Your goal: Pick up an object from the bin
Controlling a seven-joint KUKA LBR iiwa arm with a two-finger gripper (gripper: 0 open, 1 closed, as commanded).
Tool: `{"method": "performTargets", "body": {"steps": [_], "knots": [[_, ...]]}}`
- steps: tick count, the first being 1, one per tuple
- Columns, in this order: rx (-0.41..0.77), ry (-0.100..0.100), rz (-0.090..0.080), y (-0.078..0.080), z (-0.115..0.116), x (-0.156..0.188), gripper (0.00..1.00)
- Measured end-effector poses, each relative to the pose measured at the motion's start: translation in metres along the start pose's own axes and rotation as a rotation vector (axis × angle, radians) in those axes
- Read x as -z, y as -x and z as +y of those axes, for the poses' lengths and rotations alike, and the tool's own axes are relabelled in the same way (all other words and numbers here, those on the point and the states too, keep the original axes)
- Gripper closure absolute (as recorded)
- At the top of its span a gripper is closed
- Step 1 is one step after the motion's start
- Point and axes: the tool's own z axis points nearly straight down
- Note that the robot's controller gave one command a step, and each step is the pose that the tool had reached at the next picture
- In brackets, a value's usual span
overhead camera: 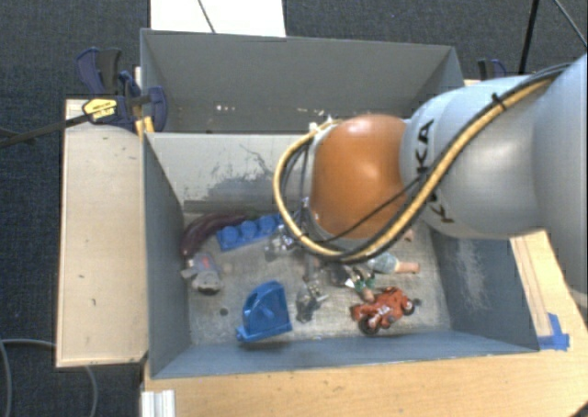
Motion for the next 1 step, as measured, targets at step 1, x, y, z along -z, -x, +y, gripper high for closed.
{"method": "performTargets", "body": {"steps": [1], "knots": [[-0.002, -0.001, -0.005, 0.0013, -0.0007, 0.0021, 0.00]]}}
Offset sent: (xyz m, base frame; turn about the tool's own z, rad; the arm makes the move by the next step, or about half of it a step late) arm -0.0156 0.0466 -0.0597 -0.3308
